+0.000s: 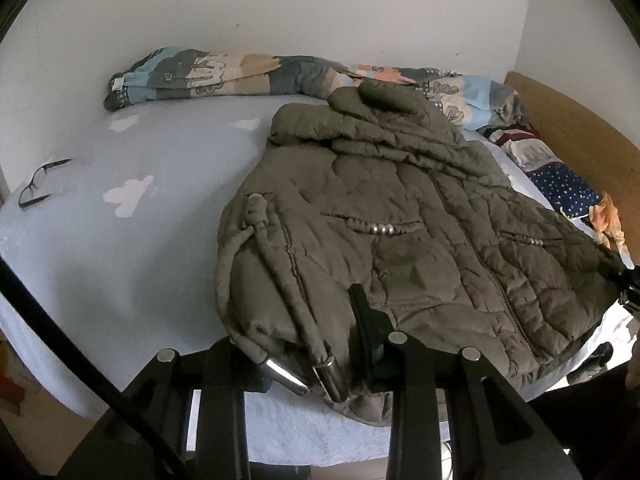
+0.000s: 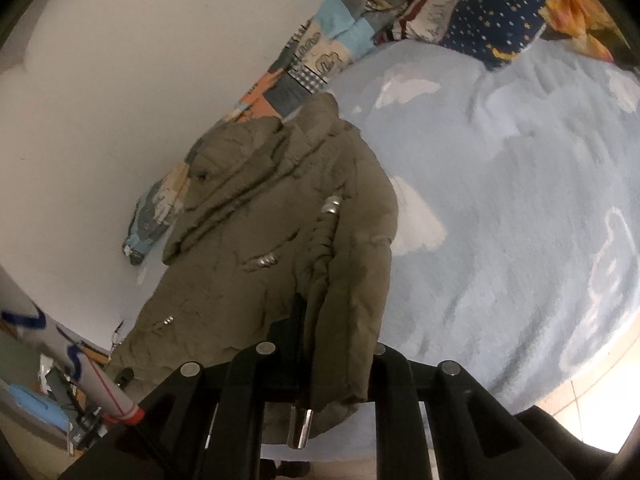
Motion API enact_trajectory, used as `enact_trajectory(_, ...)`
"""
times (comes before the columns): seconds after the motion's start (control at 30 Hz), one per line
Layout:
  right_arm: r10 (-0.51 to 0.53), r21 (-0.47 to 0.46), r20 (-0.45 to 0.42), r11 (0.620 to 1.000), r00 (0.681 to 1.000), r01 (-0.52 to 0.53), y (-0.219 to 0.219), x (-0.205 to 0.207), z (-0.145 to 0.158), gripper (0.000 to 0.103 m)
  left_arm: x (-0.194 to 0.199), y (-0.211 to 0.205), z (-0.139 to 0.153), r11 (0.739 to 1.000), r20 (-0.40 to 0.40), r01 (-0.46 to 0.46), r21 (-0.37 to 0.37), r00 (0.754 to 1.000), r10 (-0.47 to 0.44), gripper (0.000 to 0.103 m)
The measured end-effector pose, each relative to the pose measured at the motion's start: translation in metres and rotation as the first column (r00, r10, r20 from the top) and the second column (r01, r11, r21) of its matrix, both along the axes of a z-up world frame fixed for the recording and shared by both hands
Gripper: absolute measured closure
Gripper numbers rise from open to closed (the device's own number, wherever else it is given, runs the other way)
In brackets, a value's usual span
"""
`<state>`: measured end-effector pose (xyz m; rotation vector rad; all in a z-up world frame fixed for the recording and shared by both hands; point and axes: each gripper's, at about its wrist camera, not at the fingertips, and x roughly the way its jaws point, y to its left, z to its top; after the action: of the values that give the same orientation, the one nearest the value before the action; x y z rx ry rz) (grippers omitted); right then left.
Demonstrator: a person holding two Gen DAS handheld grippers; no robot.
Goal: Fold large clothes
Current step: 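Lift the hem with both tools and fold it toward the collar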
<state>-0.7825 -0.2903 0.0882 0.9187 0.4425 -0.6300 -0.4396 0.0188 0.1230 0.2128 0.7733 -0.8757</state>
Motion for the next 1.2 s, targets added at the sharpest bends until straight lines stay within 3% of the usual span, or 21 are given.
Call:
enact_trajectory(0.37, 0.028, -0.033, 0.068, 0.999, 0.997, -0.026, -0.009, 0.006, 0.039, 0.089, 0.011, -0.012, 0.038, 0.999, -0.021, -0.021, -0.044, 1.000, 0.020, 0.073)
enact_trajectory(0.8, 0.038, -0.084, 0.132, 0.996, 0.991, -0.027, -0.038, 0.019, 0.086, 0.089, 0.038, -0.040, 0.098, 0.994, 0.070, -0.009, -0.105, 0.997, 0.016, 0.073)
enact_trajectory(1.2, 0.060, -0.131, 0.160, 0.991, 0.985, -0.040, -0.085, 0.057, 0.138, 0.089, 0.088, -0.086, 0.146, 0.987, 0.060, -0.014, -0.163, 0.998, 0.024, 0.073)
